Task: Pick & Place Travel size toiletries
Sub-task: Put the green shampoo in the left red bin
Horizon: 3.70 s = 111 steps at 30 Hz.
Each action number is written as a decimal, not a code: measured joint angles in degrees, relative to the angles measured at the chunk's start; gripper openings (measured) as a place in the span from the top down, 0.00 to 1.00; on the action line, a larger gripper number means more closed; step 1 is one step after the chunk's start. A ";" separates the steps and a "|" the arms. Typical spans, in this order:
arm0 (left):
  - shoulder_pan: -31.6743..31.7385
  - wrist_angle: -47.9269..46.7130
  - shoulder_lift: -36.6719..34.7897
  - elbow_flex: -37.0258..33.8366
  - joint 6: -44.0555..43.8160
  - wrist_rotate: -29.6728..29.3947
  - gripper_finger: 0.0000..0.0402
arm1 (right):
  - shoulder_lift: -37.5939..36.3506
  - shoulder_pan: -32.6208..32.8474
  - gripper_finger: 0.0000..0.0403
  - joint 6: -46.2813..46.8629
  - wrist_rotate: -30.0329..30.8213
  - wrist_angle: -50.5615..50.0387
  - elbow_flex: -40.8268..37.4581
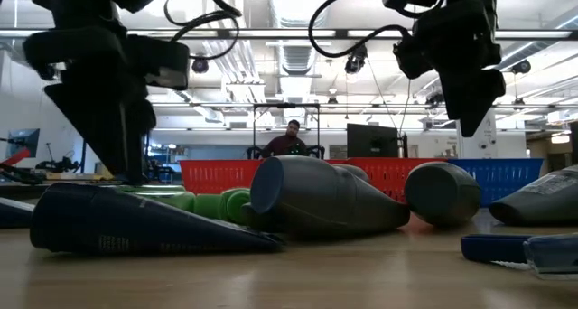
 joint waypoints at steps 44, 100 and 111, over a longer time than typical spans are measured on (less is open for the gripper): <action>30.12 12.01 2.72 4.16 -22.64 -0.44 0.55 | -7.17 -0.15 0.18 10.46 12.00 -4.75 -1.05; -10.88 0.61 19.84 17.32 8.63 -1.68 0.23 | -7.21 0.66 0.12 4.27 9.90 -4.92 -2.97; -10.67 0.86 20.23 17.34 10.41 -3.43 0.37 | -7.19 0.61 0.19 4.26 10.33 -4.85 -3.50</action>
